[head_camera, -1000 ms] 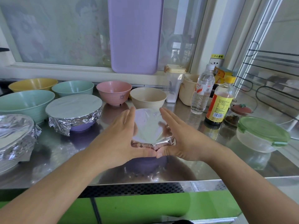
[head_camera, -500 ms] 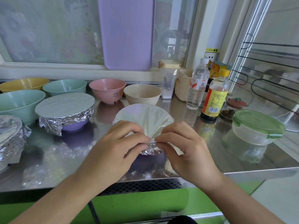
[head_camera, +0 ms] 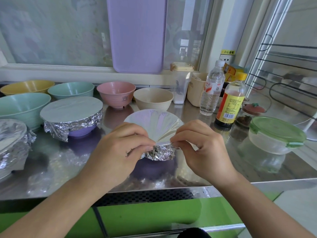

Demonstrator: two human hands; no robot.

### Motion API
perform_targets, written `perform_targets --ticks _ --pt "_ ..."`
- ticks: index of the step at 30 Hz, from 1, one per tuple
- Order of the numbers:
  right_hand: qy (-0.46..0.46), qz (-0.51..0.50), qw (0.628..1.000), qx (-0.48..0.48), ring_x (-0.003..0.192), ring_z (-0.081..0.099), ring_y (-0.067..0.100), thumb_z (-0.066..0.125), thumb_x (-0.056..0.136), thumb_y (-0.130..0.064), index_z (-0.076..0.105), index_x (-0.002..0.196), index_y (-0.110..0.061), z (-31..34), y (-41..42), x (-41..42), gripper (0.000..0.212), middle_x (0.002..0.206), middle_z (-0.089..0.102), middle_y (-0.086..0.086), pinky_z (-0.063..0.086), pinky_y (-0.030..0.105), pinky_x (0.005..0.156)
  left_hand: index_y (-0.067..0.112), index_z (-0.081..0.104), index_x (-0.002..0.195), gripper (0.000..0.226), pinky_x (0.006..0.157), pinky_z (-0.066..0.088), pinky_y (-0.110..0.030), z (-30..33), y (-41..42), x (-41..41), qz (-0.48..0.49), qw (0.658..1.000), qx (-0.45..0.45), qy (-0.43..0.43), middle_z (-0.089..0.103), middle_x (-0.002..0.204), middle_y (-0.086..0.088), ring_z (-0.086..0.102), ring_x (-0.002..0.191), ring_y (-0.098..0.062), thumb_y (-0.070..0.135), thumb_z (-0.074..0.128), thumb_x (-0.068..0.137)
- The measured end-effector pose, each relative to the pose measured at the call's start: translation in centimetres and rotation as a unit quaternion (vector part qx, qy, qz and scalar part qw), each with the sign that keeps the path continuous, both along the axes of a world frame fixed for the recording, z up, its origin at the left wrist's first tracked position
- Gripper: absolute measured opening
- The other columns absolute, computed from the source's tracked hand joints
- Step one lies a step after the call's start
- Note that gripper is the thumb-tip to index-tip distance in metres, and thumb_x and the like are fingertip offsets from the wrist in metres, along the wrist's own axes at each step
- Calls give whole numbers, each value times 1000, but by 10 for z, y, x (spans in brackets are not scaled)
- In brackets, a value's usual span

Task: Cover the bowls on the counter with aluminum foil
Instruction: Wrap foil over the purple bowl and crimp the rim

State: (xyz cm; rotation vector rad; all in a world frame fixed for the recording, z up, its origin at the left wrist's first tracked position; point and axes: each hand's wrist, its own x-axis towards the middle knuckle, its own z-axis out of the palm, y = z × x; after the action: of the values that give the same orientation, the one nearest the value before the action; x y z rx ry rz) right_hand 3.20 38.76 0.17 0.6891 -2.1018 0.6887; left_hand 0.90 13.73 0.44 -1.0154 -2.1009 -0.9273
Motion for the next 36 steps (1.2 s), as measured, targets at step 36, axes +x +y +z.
perform_targets --ticks 36 --pt "-303 -131 912 -246 72 69 7 84 86 -14 69 75 -22 -16 -46 32 21 73 73 -13 49 14 65 33 64 75 23 68 55 -27 -17 -5 17 201 953 28 -225 69 77 27 68 71 -3 25 82 88"
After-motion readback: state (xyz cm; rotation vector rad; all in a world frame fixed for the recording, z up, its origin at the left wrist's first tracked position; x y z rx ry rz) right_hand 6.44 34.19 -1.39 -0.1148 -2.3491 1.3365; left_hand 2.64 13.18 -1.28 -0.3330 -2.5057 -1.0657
